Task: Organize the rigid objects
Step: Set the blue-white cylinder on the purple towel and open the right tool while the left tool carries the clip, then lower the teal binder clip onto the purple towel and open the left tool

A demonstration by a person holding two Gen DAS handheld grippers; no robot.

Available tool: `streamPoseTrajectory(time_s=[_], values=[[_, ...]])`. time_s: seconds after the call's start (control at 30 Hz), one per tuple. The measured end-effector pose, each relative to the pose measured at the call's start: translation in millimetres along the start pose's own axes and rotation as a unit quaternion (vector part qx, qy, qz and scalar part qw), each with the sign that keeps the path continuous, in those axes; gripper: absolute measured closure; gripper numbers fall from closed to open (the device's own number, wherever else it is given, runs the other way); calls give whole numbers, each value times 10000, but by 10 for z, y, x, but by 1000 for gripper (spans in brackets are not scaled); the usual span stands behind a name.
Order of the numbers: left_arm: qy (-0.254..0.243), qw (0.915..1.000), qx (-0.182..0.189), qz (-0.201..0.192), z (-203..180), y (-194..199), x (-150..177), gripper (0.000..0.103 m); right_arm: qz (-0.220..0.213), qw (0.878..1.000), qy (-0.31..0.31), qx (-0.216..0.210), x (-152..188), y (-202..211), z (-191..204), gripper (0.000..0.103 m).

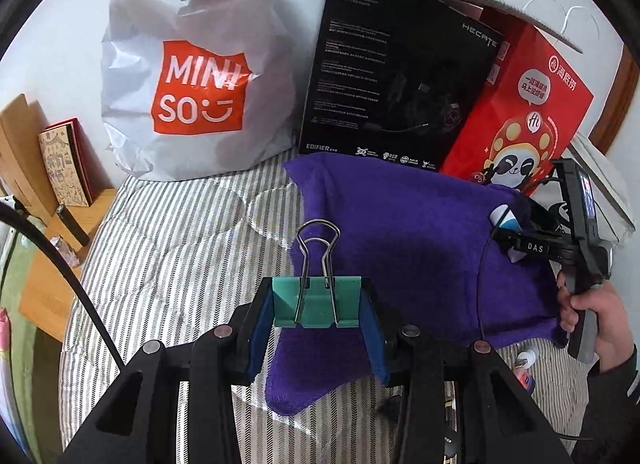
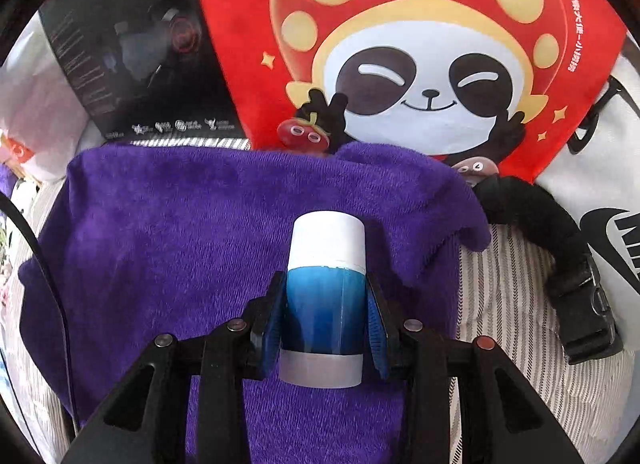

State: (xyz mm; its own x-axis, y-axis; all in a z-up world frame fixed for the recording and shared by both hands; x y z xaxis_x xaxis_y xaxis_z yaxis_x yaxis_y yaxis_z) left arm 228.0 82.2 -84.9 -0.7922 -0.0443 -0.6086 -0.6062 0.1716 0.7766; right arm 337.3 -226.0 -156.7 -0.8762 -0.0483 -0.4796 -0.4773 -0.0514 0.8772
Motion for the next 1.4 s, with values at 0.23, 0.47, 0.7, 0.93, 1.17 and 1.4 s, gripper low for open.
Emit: streamPoseTrajectory(time_s=[0.23, 0.47, 0.7, 0.93, 1.17, 1.4], values=[[-48, 10000, 65, 58, -54, -62, -21, 64, 106, 9998, -17, -158, 60, -1, -38, 42], [-62, 9998, 175, 57, -137, -112, -40, 64, 47, 9995, -191, -265, 238, 261, -145, 42], [-40, 9990, 452, 43, -296, -312, -132, 64, -250, 9996, 71, -132, 631, 883, -166, 41], [-68, 9986, 522, 83, -420, -691, -339, 64, -491, 9987, 10, -156, 984, 1298, -173, 40], [-205, 9991, 286, 227, -522, -1033, -434, 64, -388, 9985, -216, -325, 1319, 1426, -267, 40], [-282, 9981, -153, 519, -600, -1291, -501, 64, -331, 9986, -212, -341, 1390, 1377, -317, 40]])
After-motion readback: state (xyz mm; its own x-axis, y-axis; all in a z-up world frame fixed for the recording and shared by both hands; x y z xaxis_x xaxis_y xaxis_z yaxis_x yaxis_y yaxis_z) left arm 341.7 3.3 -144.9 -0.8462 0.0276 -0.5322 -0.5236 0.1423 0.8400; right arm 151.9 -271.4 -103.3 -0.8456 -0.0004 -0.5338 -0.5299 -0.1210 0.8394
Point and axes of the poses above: each gripper's, at about its wrist camera, not at the fingertips, and y roughly against the way its jaws point, z to its left, x to its underside, the point moved 3 cm from there along -y, roughly the way its jaws point, and after that the axes turned 2 degrees about x, right-handed, at the moved point
